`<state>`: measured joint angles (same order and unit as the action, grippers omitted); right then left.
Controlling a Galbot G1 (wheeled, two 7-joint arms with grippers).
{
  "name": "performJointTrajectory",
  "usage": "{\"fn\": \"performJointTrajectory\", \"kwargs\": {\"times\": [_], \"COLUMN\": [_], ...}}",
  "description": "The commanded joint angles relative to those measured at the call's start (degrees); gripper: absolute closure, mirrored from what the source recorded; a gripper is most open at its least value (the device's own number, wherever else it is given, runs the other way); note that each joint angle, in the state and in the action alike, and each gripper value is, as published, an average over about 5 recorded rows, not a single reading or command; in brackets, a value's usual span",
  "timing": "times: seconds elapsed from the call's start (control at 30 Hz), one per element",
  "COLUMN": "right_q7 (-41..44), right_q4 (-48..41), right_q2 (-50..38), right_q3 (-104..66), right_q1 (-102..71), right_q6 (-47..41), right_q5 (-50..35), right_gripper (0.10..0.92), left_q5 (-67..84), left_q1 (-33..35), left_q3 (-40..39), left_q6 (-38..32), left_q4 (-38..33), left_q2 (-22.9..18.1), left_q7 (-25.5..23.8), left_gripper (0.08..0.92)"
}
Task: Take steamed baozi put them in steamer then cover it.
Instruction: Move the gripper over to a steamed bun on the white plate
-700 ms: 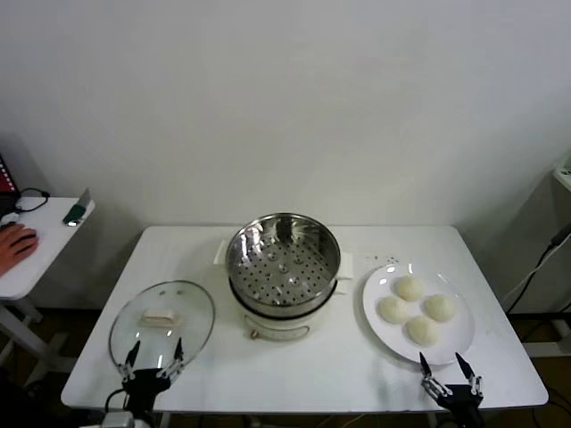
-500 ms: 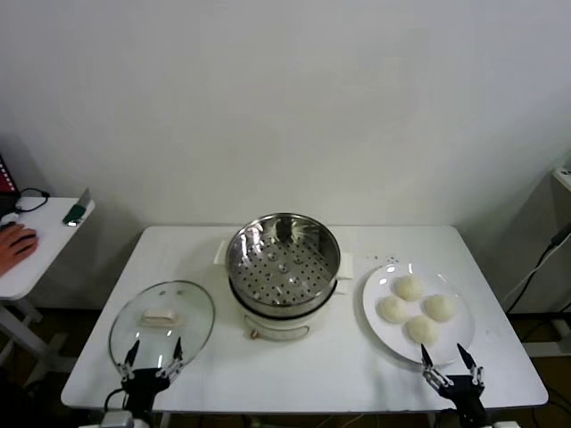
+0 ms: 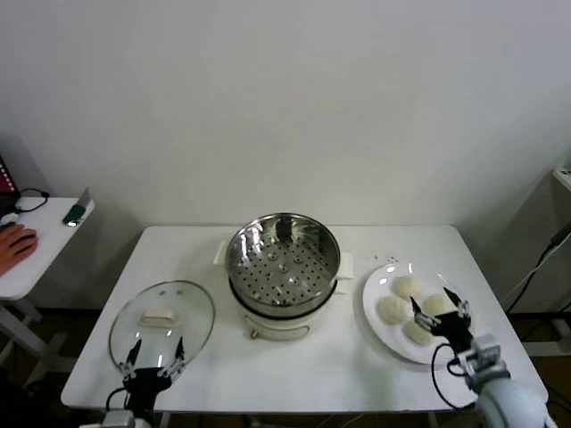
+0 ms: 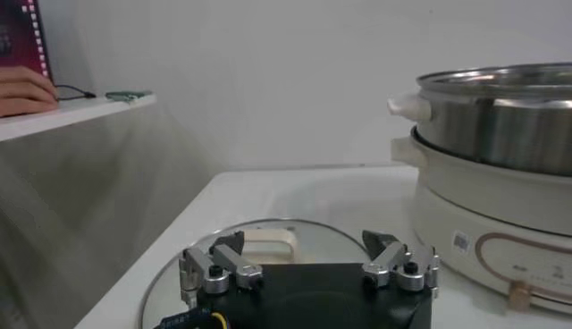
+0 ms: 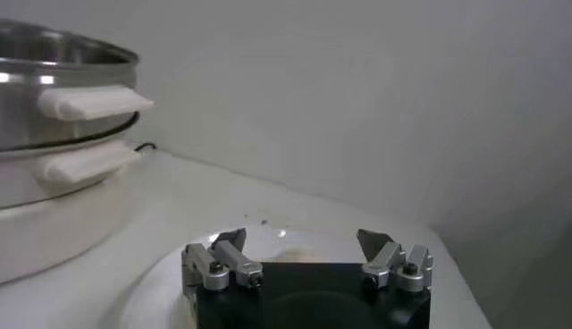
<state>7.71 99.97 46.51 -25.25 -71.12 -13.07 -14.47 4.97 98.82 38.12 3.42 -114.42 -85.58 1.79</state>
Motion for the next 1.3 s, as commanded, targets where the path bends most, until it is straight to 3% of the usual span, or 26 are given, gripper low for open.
{"fn": "performJointTrajectory", "kwargs": {"times": [0.03,0.27,0.53,0.87,1.3], "right_q7": [19.0,40.1,52.7,56.0,55.6], "right_q4": [-7.0,-14.8,-25.9,-33.5,-43.9], "right_q2": [-19.8,-28.3,-23.8,-10.8,-1.2], "right_q3": [17.0,41.3,78.2,105.3,104.6], "right_q1": [24.3,48.9,84.1,103.7,94.3], "right_q6": [-5.5,2.6,10.3,11.7,9.8], "right_q5": [8.1,12.8,13.1,6.0,3.8], "right_gripper": [0.203,0.203,0.203,0.203,0.203], "left_q5": [-0.1,-0.3,-0.4,-0.5,-0.6], "left_q1": [0.0,0.0,0.3,0.4,0.2], "left_q3": [0.0,-0.1,0.0,0.1,0.4], "left_q6": [0.1,0.0,-0.1,-0.2,-0.3], "left_q4": [-0.1,0.0,0.3,0.5,0.6], "left_q2": [-0.1,-0.2,-0.2,-0.2,-0.3], "left_q7": [0.0,0.0,-0.1,-0.1,-0.1], "left_gripper": [0.177,0.177,0.177,0.177,0.177]}}
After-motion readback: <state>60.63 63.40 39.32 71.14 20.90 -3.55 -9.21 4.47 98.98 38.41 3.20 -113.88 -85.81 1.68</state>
